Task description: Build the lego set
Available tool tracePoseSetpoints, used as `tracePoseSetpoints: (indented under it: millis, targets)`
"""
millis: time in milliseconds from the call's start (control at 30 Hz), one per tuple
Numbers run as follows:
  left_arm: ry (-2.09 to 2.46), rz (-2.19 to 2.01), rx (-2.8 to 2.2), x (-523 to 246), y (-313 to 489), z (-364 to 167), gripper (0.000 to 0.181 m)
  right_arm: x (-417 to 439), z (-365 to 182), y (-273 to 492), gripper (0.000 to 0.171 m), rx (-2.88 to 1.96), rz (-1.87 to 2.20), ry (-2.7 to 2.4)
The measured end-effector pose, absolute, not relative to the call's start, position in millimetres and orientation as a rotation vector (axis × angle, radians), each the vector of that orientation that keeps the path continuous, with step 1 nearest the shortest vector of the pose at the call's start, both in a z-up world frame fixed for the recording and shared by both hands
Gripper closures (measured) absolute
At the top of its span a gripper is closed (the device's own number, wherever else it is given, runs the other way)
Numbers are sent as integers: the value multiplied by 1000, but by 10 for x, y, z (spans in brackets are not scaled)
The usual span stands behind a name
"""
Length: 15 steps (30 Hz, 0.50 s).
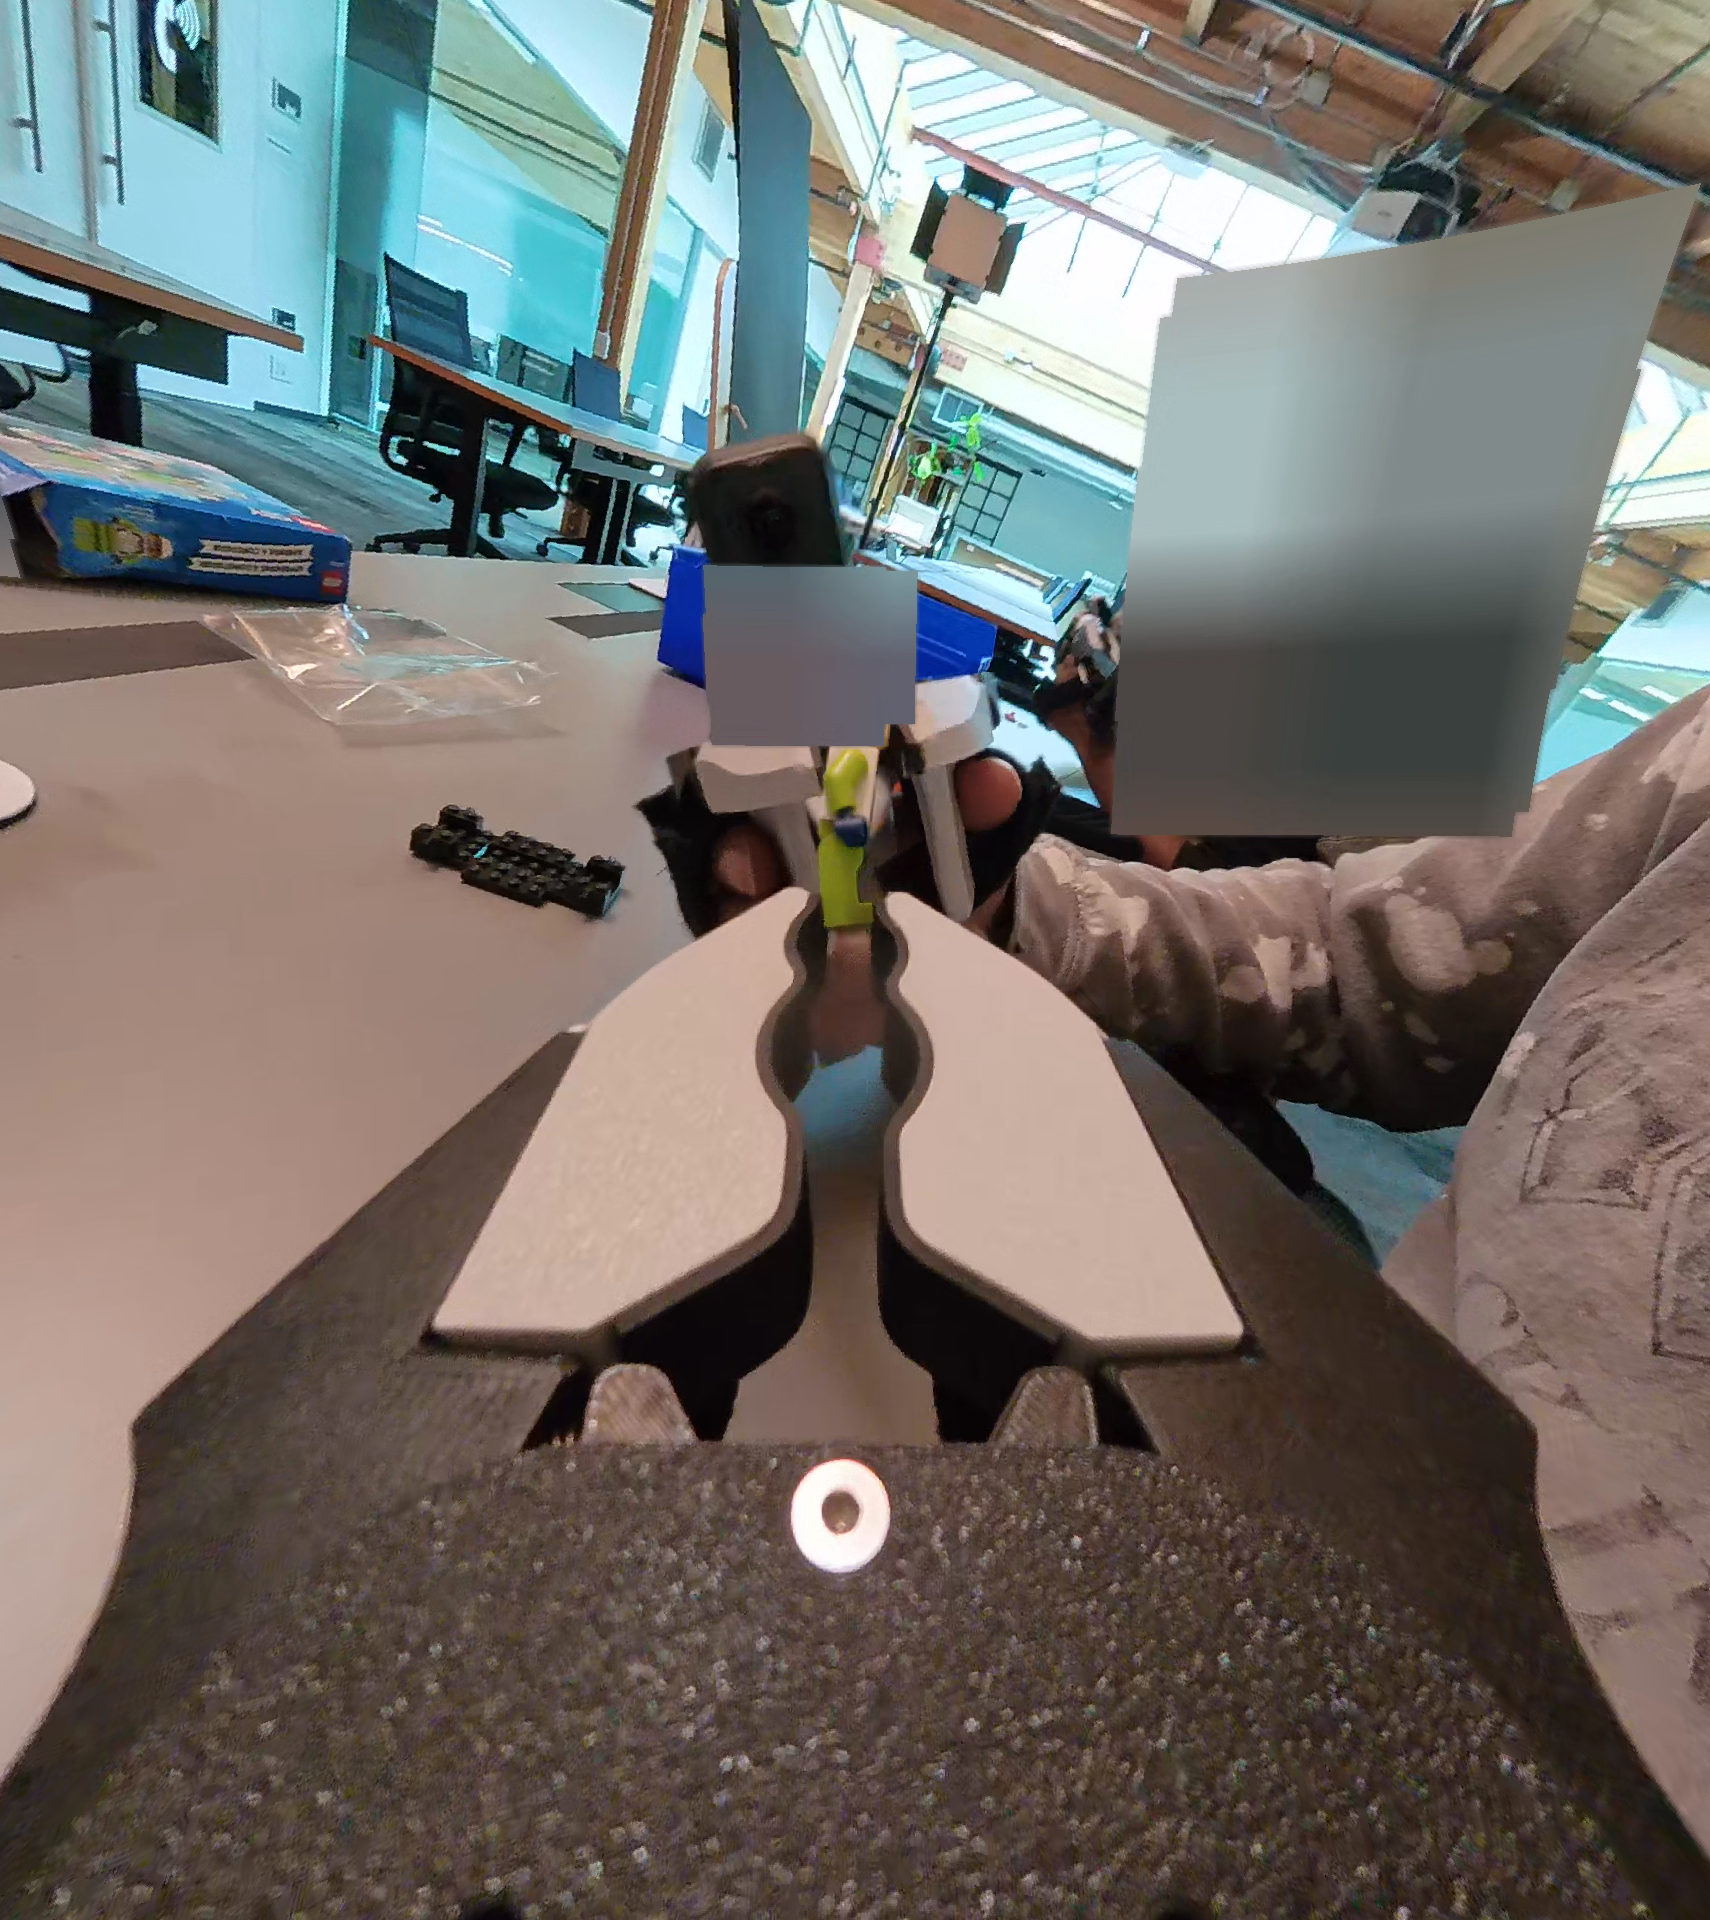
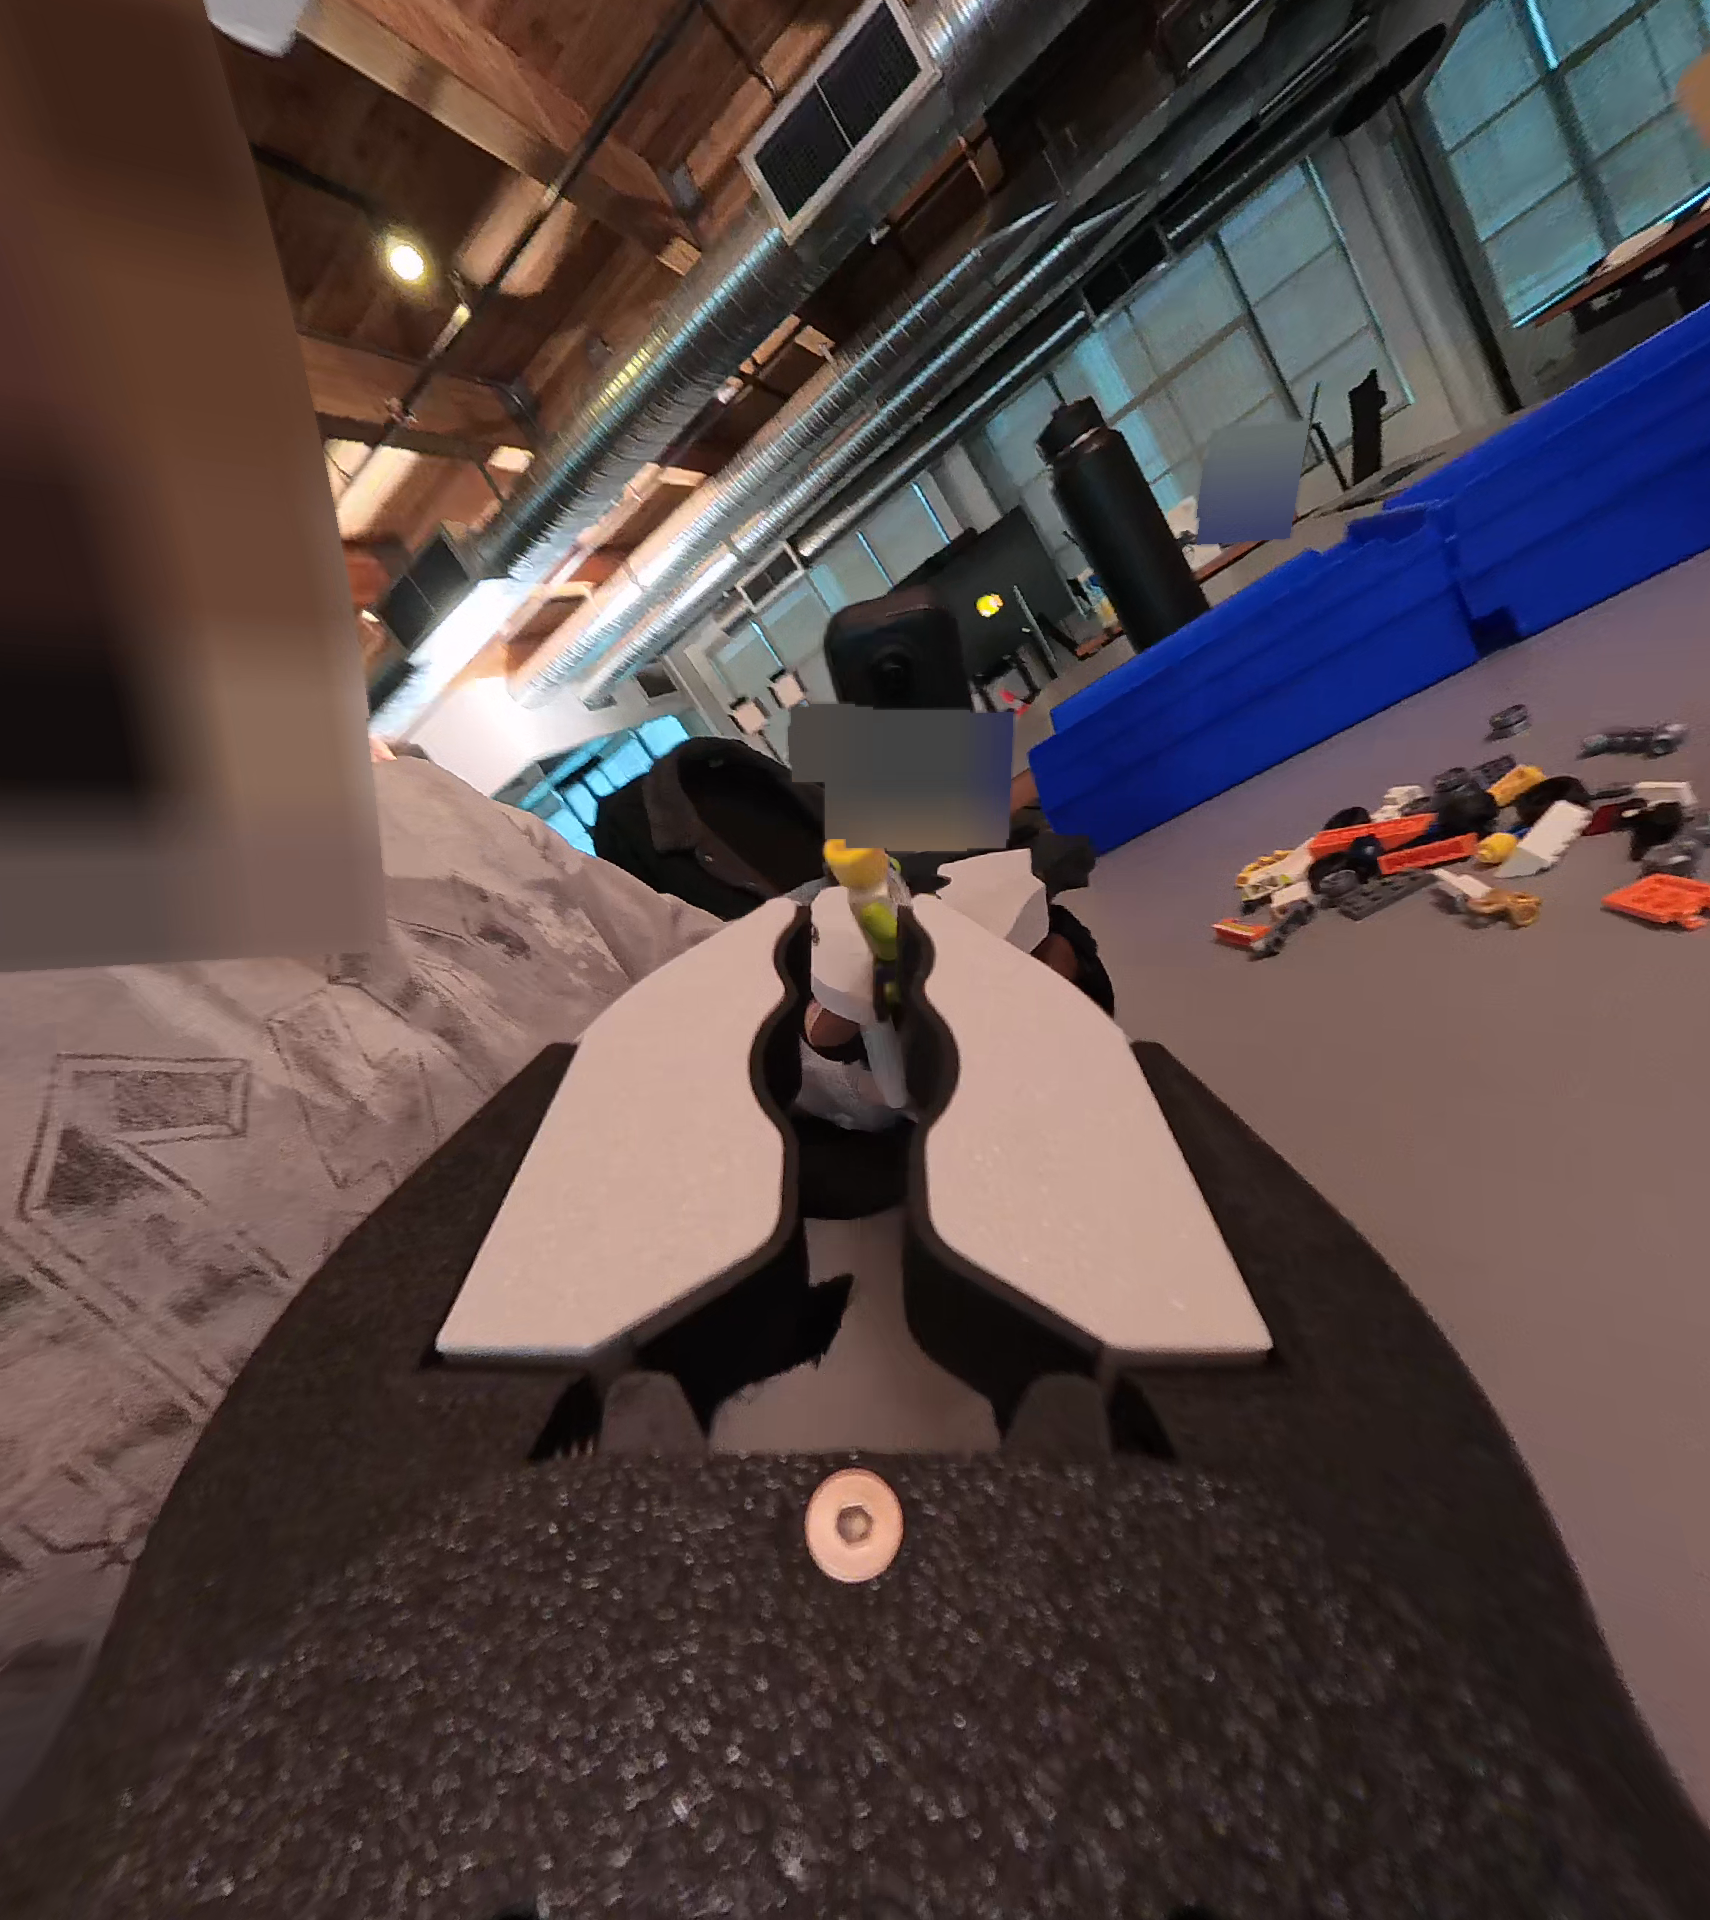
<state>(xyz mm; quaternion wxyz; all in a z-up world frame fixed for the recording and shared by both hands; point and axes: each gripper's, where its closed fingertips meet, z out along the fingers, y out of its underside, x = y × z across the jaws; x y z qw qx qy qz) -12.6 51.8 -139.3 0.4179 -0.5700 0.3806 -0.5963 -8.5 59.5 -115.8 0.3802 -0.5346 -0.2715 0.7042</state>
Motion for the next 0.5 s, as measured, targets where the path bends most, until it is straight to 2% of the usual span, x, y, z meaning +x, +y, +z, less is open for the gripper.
tracePoseSetpoints:
  millis: [200,500]
  targets:
    - [1050,-1310,-1462,-116,569,-1535,173,-42,-1253,659,142,-1466,1522,-808]
    - [1230,-891,-1438,-105,650,-1767,173,-41,-1430,624,142,-1577,1095,-1058]
